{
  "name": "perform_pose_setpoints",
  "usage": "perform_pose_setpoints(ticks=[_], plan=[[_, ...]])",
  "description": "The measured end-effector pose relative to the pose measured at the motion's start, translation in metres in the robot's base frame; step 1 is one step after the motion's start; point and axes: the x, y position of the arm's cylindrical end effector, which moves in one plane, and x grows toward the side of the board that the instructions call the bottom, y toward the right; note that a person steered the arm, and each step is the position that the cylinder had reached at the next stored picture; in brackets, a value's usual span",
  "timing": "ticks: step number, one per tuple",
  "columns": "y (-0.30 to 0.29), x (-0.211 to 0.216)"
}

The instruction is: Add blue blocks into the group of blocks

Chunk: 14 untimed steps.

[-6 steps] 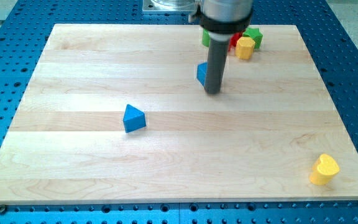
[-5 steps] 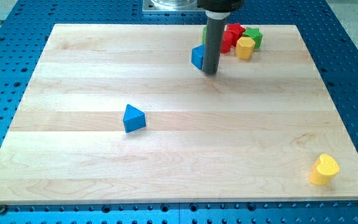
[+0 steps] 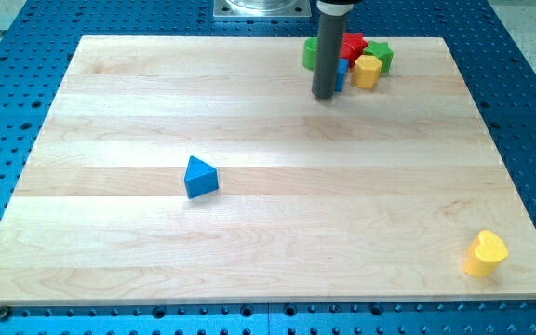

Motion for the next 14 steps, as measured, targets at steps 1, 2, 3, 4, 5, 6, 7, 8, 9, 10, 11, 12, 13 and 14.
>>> perform_pose_setpoints(ticks=[1, 2, 3, 4, 5, 6, 7, 8, 9, 10, 11, 12, 13, 14], plan=[[-0.012, 0.059], [-0.051, 0.145], [-0.116, 0.188], [-0.162, 0.182], [-0.153, 0.147], [-0.153, 0.136], [-0.156, 0.171], [-0.196, 0.151], [-0.233, 0.114], [-0.219, 0.095], [-0.165, 0.08], [-0.149, 0.082], [-0.174, 0.117], [-0.159, 0.134]])
